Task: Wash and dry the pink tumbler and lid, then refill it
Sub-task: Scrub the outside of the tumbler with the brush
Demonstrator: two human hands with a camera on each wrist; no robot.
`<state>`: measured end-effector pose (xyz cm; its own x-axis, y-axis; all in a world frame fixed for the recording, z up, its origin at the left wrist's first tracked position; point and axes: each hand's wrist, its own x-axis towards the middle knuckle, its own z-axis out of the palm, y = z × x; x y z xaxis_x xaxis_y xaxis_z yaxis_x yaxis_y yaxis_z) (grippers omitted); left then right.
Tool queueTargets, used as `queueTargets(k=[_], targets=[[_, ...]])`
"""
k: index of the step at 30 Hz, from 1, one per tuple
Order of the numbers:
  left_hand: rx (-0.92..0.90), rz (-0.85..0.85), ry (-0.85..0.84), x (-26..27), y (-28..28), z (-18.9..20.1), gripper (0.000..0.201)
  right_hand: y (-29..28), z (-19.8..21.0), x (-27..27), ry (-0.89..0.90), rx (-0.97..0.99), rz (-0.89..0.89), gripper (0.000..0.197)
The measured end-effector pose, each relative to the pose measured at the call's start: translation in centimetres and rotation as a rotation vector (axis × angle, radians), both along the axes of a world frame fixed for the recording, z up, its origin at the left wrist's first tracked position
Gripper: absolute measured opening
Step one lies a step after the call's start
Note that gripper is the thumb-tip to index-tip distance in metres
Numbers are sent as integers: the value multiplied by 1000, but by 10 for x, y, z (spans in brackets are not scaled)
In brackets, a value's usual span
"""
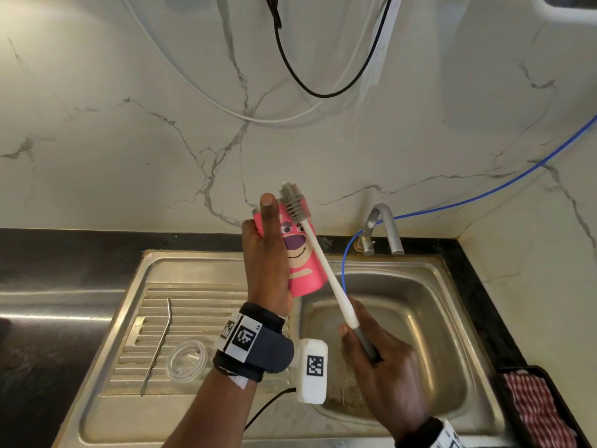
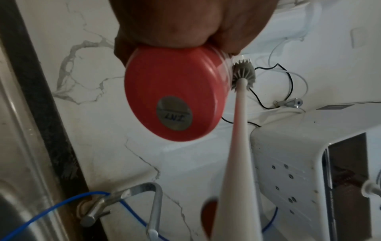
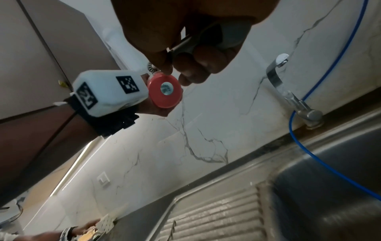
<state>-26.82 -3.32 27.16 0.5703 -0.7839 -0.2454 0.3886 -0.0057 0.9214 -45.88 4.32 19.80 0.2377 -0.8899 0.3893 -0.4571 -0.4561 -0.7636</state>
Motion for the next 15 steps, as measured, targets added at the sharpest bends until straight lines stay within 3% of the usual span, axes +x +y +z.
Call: queueTargets(k=[4,8,12,15], targets=[[-39,26,-22,8,-4,1,87,0,-6,2,1,5,9,66],[-39,110,-10,27,-11,0,74,10,-14,-7,0,84,11,52],[3,57,-5,13,-4,-2,52,-5,-3,8,16,51,10,48],[-10,72,-20,12,-4,-1,60,-8,-6,9,5,55,15,46]])
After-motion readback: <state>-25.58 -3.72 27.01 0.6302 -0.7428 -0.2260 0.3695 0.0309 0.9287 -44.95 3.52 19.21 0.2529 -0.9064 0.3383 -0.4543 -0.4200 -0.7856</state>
